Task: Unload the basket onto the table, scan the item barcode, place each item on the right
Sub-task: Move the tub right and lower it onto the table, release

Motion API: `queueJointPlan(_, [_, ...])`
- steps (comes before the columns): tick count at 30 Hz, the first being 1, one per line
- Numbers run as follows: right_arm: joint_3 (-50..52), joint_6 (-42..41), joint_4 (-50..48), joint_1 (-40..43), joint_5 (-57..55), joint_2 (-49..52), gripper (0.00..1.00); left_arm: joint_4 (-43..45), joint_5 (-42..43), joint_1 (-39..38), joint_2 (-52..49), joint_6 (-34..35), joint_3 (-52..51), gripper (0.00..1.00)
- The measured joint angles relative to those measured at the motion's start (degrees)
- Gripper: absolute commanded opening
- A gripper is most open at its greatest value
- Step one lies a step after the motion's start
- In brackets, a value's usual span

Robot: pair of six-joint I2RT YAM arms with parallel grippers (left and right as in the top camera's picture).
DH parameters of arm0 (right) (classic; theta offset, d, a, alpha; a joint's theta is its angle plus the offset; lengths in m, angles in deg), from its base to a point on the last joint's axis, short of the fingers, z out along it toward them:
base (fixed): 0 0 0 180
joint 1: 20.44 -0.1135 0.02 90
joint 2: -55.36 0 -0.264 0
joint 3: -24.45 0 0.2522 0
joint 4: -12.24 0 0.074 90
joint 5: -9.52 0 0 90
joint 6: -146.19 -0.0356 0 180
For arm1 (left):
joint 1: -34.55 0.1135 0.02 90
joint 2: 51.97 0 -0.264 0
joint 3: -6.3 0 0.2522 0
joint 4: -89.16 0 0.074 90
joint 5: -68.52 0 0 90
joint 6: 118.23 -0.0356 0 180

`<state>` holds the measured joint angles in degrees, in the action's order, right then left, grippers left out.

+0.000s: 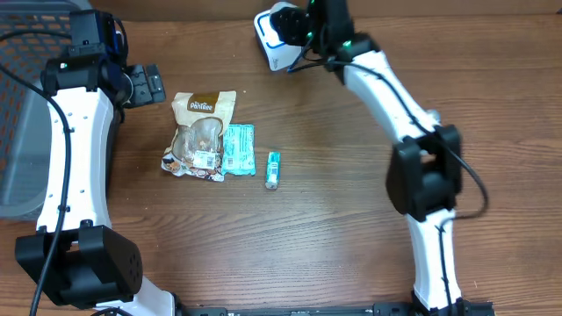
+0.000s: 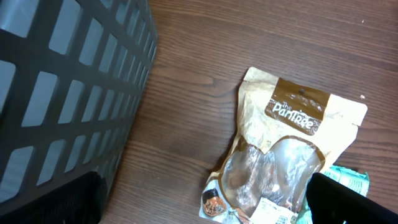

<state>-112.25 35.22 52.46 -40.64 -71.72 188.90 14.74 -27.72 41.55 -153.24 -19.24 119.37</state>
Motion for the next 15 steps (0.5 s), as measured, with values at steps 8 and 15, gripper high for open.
queueJointPlan(8, [-0.7, 0.1, 37.9, 1.5, 0.0, -10.1, 0.13, 0.0, 0.0, 0.0, 0.0, 0.0, 0.0, 1.0])
queueJointPlan(15, [2.6, 1.5, 57.0, 2.7, -1.6, -9.5, 0.18, 0.0, 0.0, 0.0, 0.0, 0.0, 0.0, 1.0])
